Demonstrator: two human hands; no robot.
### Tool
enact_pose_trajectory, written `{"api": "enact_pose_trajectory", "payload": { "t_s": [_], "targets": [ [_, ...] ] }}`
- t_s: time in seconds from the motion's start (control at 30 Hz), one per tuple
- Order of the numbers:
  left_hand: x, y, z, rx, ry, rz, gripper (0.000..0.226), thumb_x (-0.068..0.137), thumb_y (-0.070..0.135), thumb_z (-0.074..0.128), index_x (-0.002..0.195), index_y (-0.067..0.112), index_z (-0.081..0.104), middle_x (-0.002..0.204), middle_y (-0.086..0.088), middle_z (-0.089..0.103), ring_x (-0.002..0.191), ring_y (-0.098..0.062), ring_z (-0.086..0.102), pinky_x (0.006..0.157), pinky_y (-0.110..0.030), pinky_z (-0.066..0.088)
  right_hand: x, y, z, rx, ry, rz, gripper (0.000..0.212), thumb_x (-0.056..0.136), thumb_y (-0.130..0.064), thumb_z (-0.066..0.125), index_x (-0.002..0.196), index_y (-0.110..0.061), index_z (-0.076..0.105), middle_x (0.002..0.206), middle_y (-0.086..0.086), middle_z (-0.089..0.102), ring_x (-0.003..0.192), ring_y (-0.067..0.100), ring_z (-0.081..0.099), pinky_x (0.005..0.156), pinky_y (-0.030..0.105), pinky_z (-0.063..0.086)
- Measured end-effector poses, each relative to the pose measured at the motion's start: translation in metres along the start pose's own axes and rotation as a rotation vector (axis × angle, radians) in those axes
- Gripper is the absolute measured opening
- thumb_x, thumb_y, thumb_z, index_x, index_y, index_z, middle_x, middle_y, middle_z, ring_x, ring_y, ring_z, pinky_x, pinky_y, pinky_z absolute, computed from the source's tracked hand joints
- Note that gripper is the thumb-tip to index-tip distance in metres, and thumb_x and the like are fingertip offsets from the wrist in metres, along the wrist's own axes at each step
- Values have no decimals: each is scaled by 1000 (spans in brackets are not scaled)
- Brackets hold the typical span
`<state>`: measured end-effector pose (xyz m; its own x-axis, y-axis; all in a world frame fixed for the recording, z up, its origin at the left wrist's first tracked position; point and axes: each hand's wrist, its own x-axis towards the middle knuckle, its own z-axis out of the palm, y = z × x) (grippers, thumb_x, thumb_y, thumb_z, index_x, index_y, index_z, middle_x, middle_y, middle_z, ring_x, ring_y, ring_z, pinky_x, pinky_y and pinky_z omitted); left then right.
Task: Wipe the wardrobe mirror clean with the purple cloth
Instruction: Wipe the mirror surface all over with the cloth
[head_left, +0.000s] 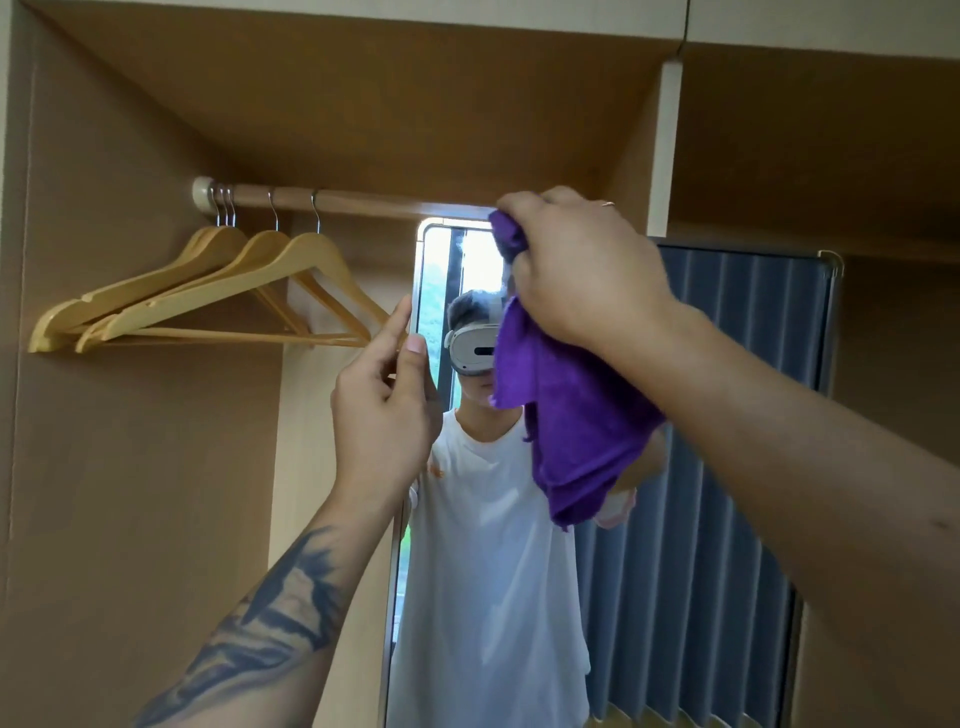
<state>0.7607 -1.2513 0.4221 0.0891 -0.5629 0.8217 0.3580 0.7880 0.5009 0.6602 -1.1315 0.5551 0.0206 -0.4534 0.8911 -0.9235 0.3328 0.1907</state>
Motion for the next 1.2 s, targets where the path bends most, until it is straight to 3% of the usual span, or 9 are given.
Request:
{"api": "enact_pose_trajectory", "payload": {
  "t_s": [0.13,0.27,0.47,0.57,0.67,0.77,0.9,1.07,1.2],
  "targets": [
    [-7,6,3,-2,8,-16,39,111,19,50,147,32,54,138,-1,69,114,16,60,70,2,46,-14,32,-9,-31,8,85,46,101,-22,49,146,-30,47,140,7,55,125,39,53,89,50,48],
    [-6,8,3,-21,11,-18,39,110,18,51,148,29,56,139,3,67,109,11,64,73,3,45,-24,47,-12,-20,39,183,44,101,-22,47,144,-32,50,142,7,54,126,40,51,86,49,45],
    [-12,13,5,-85,4,2,39,111,13,50,136,43,55,113,43,65,106,23,61,75,3,45,-11,19,-2,-10,70,232,41,97,-18,53,138,-23,55,133,9,57,120,38,54,77,41,39],
    [-9,10,3,-89,27,-26,40,110,14,52,134,46,56,124,14,75,101,12,67,74,0,46,0,-10,6,14,73,176,37,95,-17,54,132,-22,55,128,8,57,119,37,54,74,40,37],
    [-9,6,-1,-114,6,-56,39,110,16,54,134,47,58,119,-17,75,77,8,65,66,-5,47,11,-40,14,19,71,82,35,96,-19,56,131,-21,54,128,7,57,118,38,53,73,40,35],
    [-12,1,-2,-148,8,-96,37,109,16,55,137,40,63,92,-1,75,66,5,58,61,-11,47,18,-61,19,-40,78,-99,38,97,-16,53,134,-24,54,130,5,56,115,37,54,70,38,35],
    [-13,-2,-4,-172,12,-125,35,108,14,57,141,25,64,81,24,74,64,11,59,59,-5,45,23,-57,16,-133,24,-308,32,99,-17,50,128,-28,58,135,0,55,115,35,53,66,38,34],
    [-17,0,-3,-194,10,-138,36,109,14,56,137,35,63,62,10,67,52,4,48,52,-9,41,31,-39,2,-211,-71,-498,32,101,-21,48,131,-31,55,142,-2,49,118,36,51,63,39,35],
    [-17,1,-6,-186,4,-160,35,108,16,58,137,36,63,62,20,61,53,4,49,52,-9,42,26,-33,2,-212,-44,-360,45,101,-23,49,145,-30,45,143,5,49,120,40,52,68,43,37]
  ]
}}
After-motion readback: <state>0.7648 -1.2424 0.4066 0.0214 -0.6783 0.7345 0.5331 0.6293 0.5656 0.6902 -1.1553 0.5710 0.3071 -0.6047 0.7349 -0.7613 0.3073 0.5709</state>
